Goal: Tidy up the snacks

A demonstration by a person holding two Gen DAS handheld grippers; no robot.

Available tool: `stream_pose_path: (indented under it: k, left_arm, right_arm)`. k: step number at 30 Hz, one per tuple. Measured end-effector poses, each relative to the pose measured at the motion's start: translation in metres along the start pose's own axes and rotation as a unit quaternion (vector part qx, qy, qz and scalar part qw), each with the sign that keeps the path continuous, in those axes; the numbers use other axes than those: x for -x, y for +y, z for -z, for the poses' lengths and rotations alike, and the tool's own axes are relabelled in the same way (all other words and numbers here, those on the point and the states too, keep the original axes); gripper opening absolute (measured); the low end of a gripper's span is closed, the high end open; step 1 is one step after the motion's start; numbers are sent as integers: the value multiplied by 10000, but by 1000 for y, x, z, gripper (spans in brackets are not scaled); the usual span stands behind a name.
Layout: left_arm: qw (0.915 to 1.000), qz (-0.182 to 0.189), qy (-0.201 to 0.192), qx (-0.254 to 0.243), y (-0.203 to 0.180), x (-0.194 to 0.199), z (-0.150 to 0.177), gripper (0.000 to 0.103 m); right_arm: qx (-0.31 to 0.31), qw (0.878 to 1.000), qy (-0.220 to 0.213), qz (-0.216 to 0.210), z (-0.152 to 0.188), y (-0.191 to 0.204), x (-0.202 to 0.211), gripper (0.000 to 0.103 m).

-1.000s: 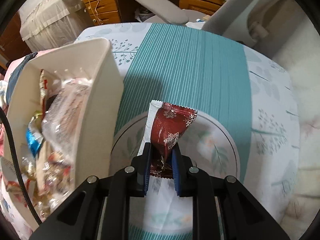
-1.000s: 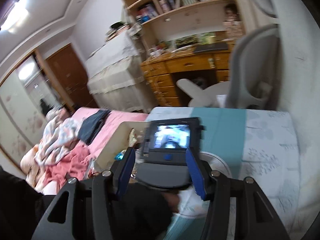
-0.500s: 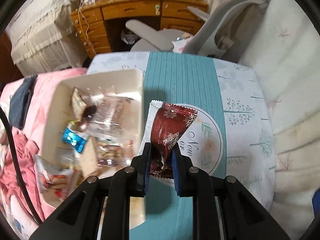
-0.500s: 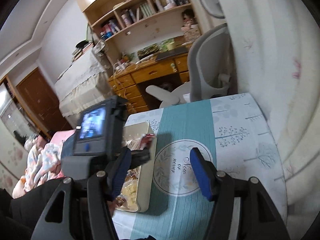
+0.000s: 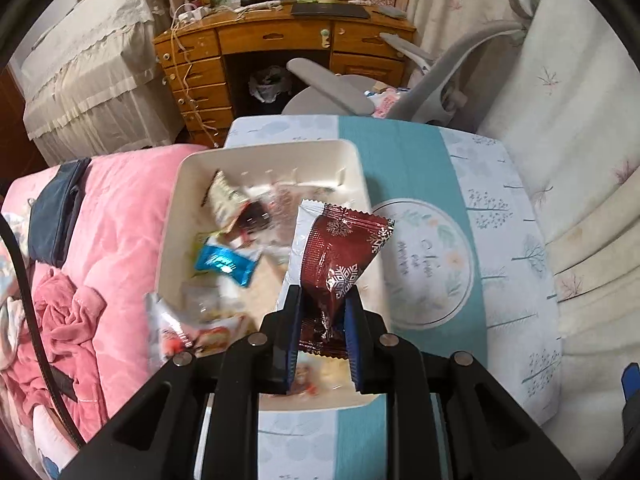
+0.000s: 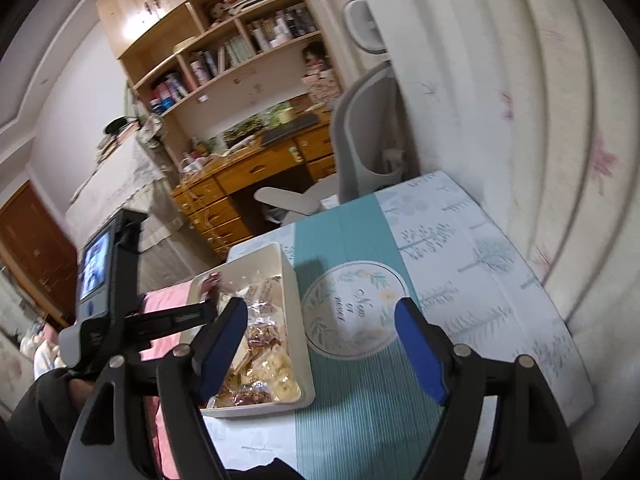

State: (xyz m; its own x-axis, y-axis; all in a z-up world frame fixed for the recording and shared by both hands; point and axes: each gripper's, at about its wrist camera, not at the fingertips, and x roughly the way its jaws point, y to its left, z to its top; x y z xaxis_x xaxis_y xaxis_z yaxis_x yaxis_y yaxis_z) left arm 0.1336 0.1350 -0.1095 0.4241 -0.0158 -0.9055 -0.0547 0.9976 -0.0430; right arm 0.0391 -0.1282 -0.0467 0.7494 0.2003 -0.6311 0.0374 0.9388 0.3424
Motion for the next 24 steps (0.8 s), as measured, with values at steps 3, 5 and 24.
stream_pose_path:
  k: [3, 5, 24]
  left_arm:
    - [10000, 27, -13, 47, 22, 0, 6, 19]
    - [9999, 89, -43, 82, 35, 1, 8, 21]
    - [9996, 19, 288, -21, 13, 33, 86, 79]
  right_arm:
    - [-111, 9997, -47, 216, 13, 5, 9, 78]
    - [-165, 9993, -37, 320, 20, 6, 13, 79]
    - [-93, 9965, 596, 583, 36, -30, 19, 96]
